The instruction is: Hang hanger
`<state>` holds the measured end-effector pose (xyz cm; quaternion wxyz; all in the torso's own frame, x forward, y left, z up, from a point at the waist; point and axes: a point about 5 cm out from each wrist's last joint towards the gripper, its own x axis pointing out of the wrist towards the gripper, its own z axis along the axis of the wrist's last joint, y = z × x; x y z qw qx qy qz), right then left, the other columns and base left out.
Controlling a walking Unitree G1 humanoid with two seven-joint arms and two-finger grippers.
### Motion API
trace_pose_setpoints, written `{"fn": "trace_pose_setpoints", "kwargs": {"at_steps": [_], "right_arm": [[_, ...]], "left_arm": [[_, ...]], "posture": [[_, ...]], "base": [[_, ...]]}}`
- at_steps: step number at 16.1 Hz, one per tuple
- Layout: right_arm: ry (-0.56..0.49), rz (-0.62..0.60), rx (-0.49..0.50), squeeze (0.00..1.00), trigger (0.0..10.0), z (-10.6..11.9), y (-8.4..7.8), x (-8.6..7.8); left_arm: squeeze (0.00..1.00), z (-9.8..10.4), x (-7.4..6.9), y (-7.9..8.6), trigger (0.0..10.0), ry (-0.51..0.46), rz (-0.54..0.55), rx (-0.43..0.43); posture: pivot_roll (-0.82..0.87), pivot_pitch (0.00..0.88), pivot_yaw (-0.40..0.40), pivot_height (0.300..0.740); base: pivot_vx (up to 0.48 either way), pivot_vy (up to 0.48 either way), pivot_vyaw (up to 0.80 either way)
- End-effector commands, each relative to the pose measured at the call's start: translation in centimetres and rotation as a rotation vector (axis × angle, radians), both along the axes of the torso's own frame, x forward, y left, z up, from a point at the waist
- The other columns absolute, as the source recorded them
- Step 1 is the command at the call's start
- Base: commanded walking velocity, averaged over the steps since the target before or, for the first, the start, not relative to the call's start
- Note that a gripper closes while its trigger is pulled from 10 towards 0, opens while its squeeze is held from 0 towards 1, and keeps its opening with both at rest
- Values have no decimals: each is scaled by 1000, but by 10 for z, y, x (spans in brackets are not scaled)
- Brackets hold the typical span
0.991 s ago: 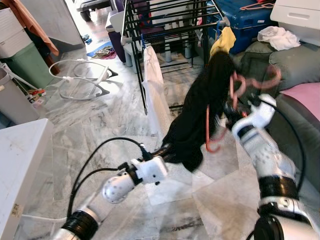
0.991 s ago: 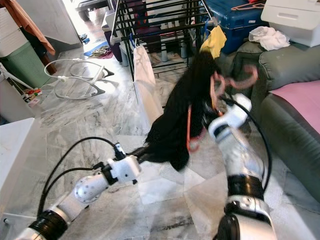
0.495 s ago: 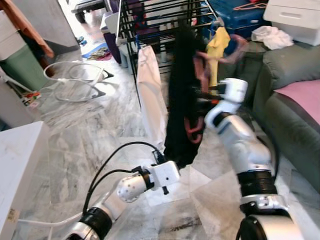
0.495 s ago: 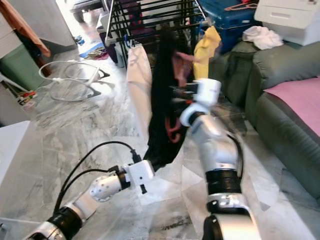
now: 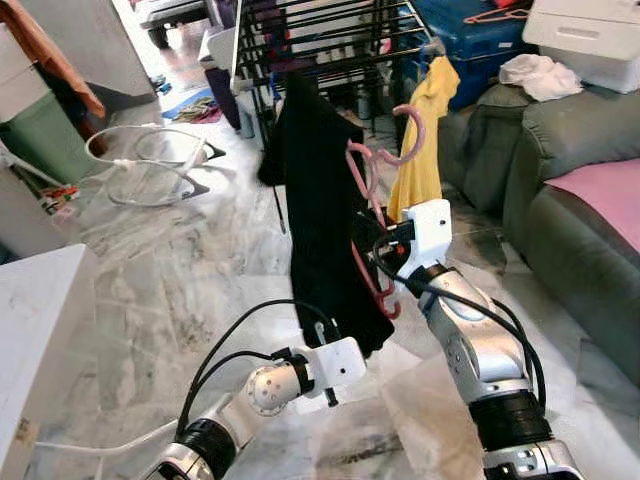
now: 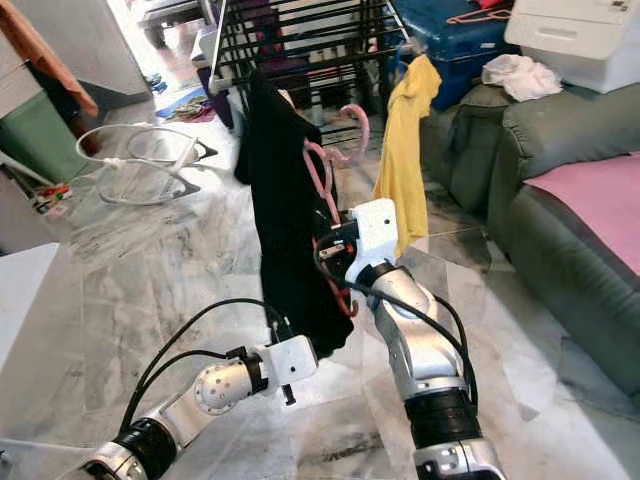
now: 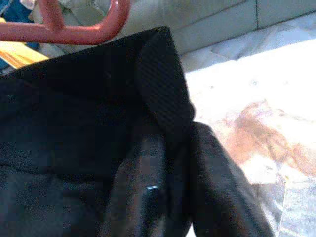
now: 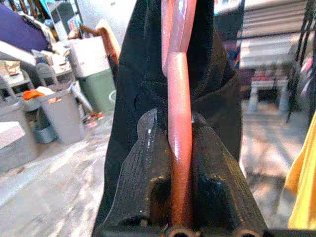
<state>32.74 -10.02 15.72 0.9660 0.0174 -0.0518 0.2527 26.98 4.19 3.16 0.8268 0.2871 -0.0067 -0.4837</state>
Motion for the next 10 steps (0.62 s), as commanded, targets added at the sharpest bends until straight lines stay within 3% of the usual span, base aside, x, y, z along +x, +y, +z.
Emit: {"fn": "trace_pose_setpoints", "kwargs": {"at_steps": [1, 4, 6, 10], "right_arm": [[-133, 13, 1, 0, 10000, 19, 7, -5], [-169, -16, -22, 0, 10000, 11, 4, -11], [-158, -26, -57, 0, 10000, 2, 0, -12], [-102, -30, -112, 0, 10000, -19, -2, -16]], "left_arm": [[1000, -3, 0, 8, 10000, -7, 26, 4], [1000, -9, -6, 14, 10000, 15, 39, -20], [1000, -16, -10, 24, 10000, 85, 76, -54], [1000, -25, -12, 47, 10000, 117, 227, -97]], "posture": [[-213, 0, 194, 740], [-205, 0, 195, 740], [-197, 0, 196, 740], [-187, 0, 198, 740]], "base": [[0, 0, 0], [0, 0, 0], [0, 0, 0], [0, 0, 0]]}}
